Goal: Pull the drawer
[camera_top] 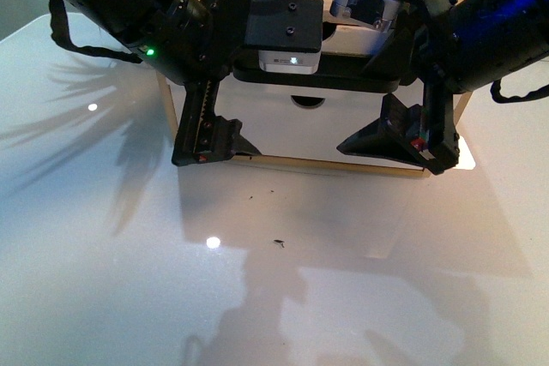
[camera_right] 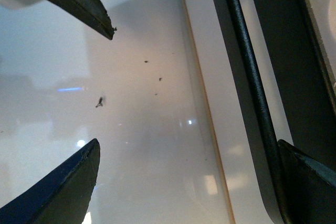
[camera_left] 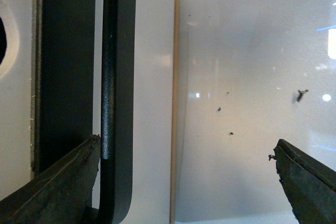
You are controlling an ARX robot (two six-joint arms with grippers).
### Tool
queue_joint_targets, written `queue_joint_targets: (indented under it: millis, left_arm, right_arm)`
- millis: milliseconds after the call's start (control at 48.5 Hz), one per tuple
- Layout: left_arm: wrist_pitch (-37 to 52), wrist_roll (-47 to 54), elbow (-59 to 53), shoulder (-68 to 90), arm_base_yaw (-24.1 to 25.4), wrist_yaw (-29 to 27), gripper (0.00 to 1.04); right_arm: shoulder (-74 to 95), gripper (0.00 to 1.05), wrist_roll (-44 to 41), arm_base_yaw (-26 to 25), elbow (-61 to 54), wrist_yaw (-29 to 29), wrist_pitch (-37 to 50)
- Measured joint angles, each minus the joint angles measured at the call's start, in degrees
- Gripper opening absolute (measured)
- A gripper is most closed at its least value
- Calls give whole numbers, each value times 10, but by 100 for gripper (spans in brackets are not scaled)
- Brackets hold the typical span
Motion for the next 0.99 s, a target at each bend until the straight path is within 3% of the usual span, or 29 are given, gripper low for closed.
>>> queue_joint_targets:
  millis: [227,577,722,990]
  left_arm:
    - [-33,44,-75,-60,-14,2,97]
    - [-19,50,-195,-153,-27,28,97]
    - [14,27,-231,-183,-27,46,97]
    - [159,-143,-336,-326,-20,136,97]
  right_arm:
    - [-42,96,-32,3,-37,-25,-70]
    - [-125,96,-34,26,-119,-22,-105]
    - [-162,96,-7,29,-163,-37,-62]
    - [-322,96,110,4,-280,-86,74]
